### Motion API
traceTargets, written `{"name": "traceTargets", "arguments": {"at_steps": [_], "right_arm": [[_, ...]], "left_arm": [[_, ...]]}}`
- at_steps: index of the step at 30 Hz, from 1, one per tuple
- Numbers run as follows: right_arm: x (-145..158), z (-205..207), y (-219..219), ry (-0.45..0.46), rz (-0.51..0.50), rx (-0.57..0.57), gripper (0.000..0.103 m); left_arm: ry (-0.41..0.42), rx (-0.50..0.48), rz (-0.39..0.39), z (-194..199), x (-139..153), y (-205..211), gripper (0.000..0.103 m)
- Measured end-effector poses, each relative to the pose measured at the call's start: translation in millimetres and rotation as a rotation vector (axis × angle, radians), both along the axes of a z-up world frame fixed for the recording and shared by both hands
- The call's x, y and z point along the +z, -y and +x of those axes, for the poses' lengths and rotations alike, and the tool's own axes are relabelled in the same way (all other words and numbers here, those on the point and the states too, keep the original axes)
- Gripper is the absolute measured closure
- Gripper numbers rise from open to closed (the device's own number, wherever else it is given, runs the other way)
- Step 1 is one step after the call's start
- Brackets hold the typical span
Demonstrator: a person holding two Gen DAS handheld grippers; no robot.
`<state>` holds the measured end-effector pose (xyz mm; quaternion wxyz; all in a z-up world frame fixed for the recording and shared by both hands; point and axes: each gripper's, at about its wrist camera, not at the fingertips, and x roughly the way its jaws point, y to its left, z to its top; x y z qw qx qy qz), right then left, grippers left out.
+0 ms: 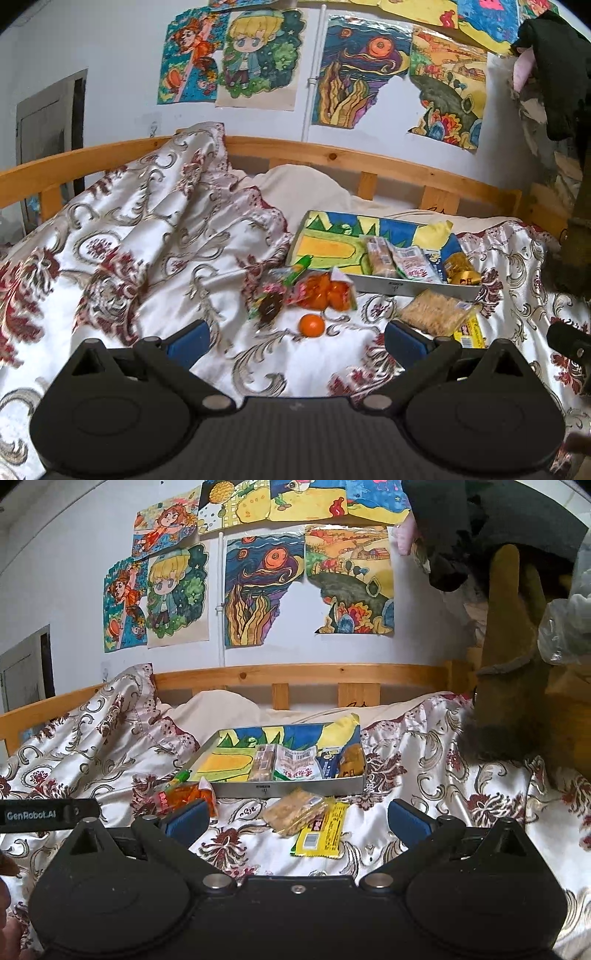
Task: Organize snacks
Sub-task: 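Withdraw both open grippers from the tray back over the bed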
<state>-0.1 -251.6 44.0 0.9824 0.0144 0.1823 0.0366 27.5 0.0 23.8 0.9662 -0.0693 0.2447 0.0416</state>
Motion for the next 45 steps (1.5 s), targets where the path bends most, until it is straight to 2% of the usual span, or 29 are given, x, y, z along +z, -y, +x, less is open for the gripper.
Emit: {"name": "traceTargets", "arguments": {"at_steps": [8, 15, 27, 45], "right_arm": [[-11, -18, -17, -0.049, -0.008, 0.003, 0.001], [-21, -30, -29, -0.051, -0.033, 0.015, 0.001], [-36, -28, -36, -0.129, -0.051, 0.028, 0.001], [-44, -22, -38, -0.17, -0.037, 0.037, 0.001]], "left_arm": [[-0.01, -0.004, -0.007, -13, -8, -18, 0.001], [-0.021, -0.021, -0.003, -17, -15, -22, 0.001], [-0.042, -0.06, 0.082, -21, -21, -17, 0.001], [-0.058, -0.05, 0.092, -19, -24, -17, 0.001]]}}
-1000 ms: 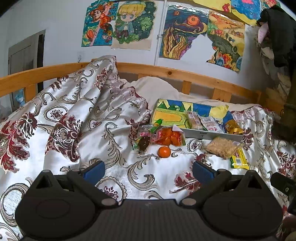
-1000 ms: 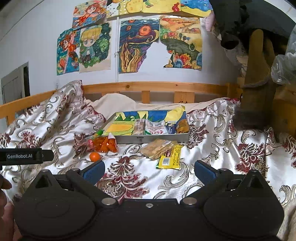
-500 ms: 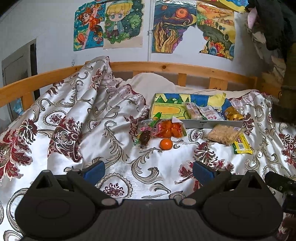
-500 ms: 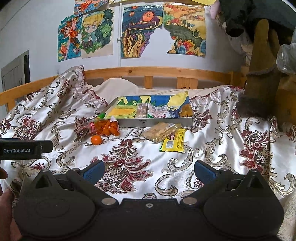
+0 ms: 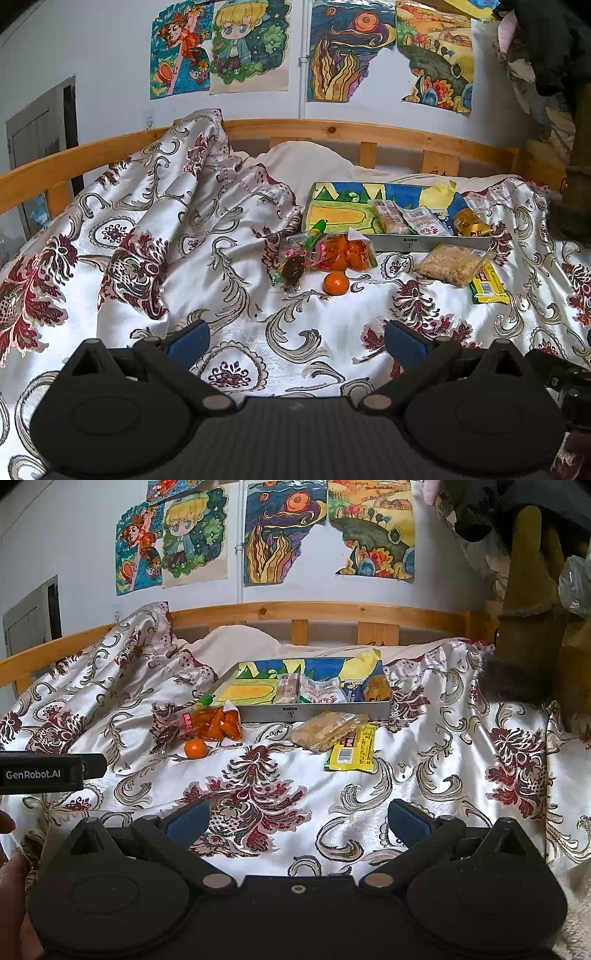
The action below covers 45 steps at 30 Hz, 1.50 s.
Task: Organize snacks
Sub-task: 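Withdraw both open grippers from the tray back over the bed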
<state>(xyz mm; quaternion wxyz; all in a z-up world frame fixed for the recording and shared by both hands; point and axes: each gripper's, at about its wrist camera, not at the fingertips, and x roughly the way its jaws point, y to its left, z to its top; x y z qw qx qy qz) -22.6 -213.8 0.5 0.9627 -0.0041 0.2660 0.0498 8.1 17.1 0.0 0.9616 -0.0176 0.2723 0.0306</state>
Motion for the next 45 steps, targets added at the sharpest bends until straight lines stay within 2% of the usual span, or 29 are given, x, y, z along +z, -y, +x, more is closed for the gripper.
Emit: {"name": "traceTargets", "arguments": {"at_steps": [8, 13, 19, 33, 45], "right_arm": [[6, 4, 5, 0.017, 0.017, -0.015, 0.001], [12, 10, 14, 0.03, 0.02, -0.069, 0.001], [15, 18, 20, 0.01, 0.029, -0.084, 0.001], [34, 38, 17, 0.047, -0.005, 0.049, 0.001], [47, 75, 21, 0.116, -0.067, 0.138, 0.001]], "left_arm": [[-0.008, 0.008, -0.001, 6, 0, 3, 0.001], [-0.009, 0.006, 0.01, 11, 3, 6, 0.001], [-0.015, 0.017, 0.011, 19, 10, 10, 0.001], [-0.068, 0.08, -0.009, 66, 21, 6, 0.001], [-0.064, 0.066, 0.04, 106, 31, 27, 0.001]]}}
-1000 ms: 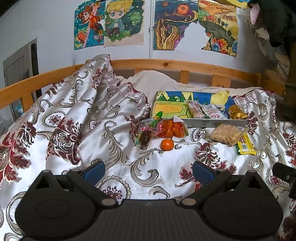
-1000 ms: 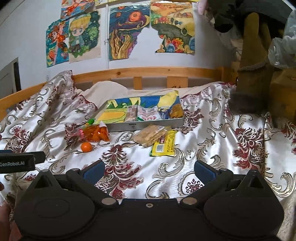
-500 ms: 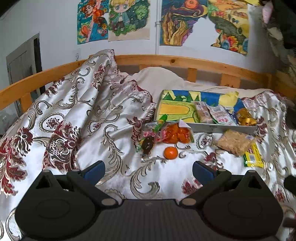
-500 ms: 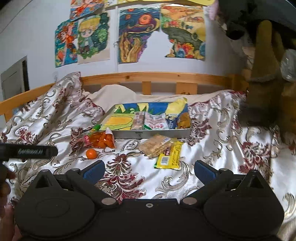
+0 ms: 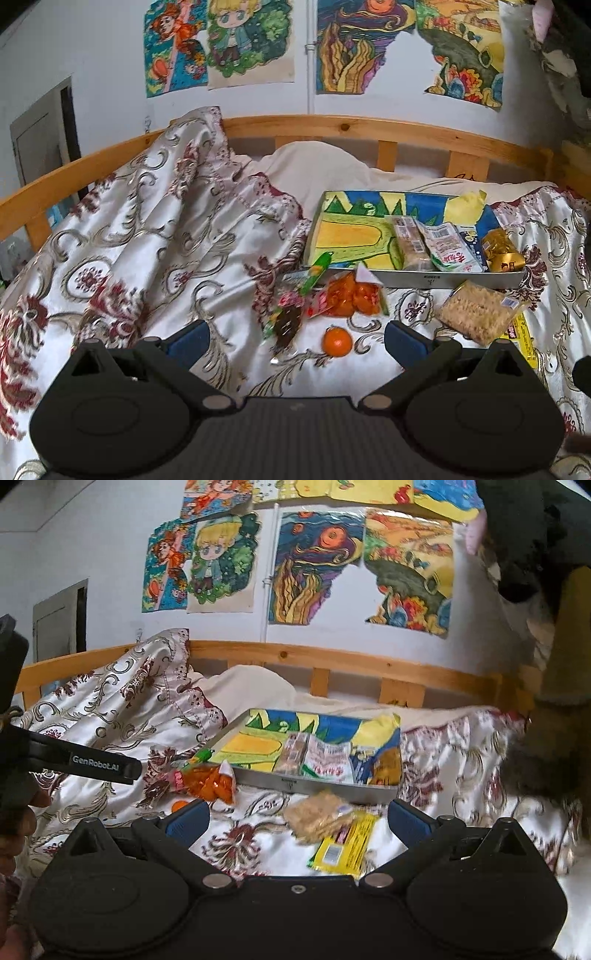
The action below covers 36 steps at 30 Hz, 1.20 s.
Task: Organize snacks
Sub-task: 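Withdraw both open grippers from the tray back over the bed, then lower the left gripper onto the rice-cracker bag while the right gripper approaches the yellow bar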
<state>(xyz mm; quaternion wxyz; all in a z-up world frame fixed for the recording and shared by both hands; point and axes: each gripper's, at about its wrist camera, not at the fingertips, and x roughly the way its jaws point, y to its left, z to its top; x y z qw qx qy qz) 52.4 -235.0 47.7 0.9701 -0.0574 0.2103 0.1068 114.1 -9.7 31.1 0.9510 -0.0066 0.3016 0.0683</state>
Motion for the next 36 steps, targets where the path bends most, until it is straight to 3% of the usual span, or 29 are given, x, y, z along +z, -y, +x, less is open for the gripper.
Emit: {"name": "traceTargets", "arguments": {"at_steps": [16, 27, 32, 36], "right_arm": [[-4, 52, 28, -0.033, -0.079, -0.007, 0.001], [-68, 108, 21, -0.183, -0.174, -0.014, 0.001], [-93, 121, 12, -0.215, -0.232, -0.01, 0.001], [-104, 130, 16, -0.235, -0.215, -0.033, 0.003]], "left_arm": [[-0.013, -0.09, -0.013, 50, -10, 48, 0.001], [-0.07, -0.185, -0.098, 110, -17, 99, 0.001], [-0.173, -0.265, -0.145, 143, -31, 123, 0.001], [-0.231, -0.293, -0.174, 161, -39, 135, 0.001]]}}
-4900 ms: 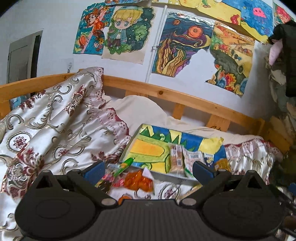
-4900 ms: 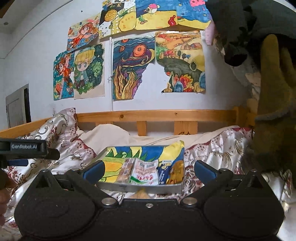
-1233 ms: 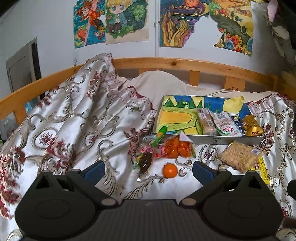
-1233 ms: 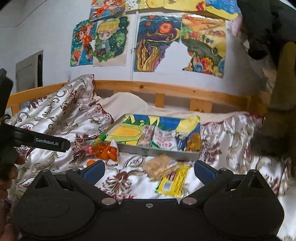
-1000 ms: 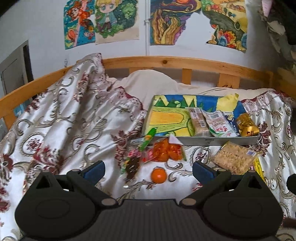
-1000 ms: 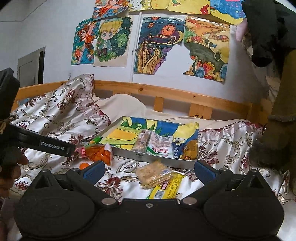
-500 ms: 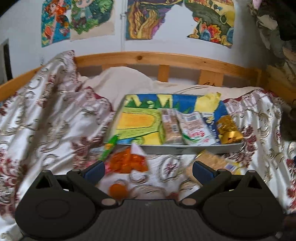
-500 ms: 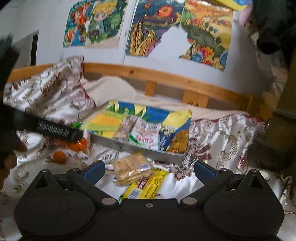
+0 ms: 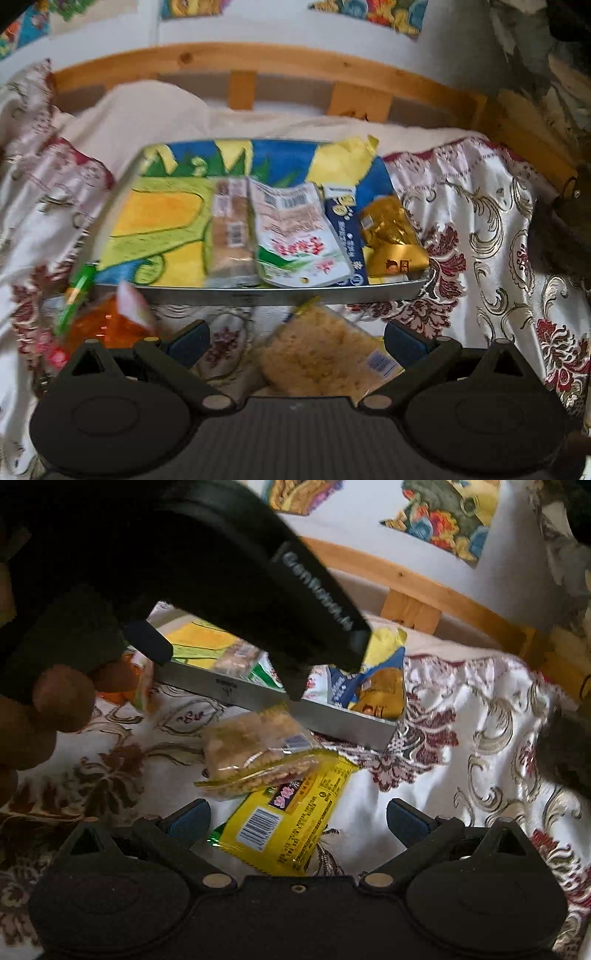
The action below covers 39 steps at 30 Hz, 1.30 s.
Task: Organize snacks
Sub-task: 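Lower the left gripper onto the rice-cracker bag while the right gripper approaches the yellow bar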
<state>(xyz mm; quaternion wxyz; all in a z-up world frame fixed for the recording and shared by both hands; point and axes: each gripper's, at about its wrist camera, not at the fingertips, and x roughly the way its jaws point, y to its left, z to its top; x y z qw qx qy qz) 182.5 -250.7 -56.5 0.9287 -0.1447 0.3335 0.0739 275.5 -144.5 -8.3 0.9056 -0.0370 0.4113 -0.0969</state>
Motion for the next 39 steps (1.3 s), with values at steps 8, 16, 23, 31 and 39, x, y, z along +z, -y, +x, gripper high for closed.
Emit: {"name": "traceTargets", "arguments": {"at_steps": [8, 16, 23, 31, 39], "right_arm": [[-10, 8, 3, -0.031, 0.055, -0.014, 0.013], [-4, 6, 4, -0.054, 0.037, -0.028, 0.037], [0, 5, 18, -0.098, 0.005, -0.075, 0.05], [1, 5, 13, -0.032, -0.051, -0.031, 0.025], [-3, 24, 31, -0.132, 0.096, -0.081, 0.041]], "left_arm": [[-0.219, 0.034, -0.068, 39, -18, 10, 0.001], [-0.401, 0.097, -0.182, 49, -41, -2, 0.009], [-0.41, 0.06, -0.205, 37, -42, -20, 0.019], [-0.339, -0.024, -0.128, 28, -40, -22, 0.012], [-0.348, -0.009, -0.102, 27, -47, -15, 0.026]]}}
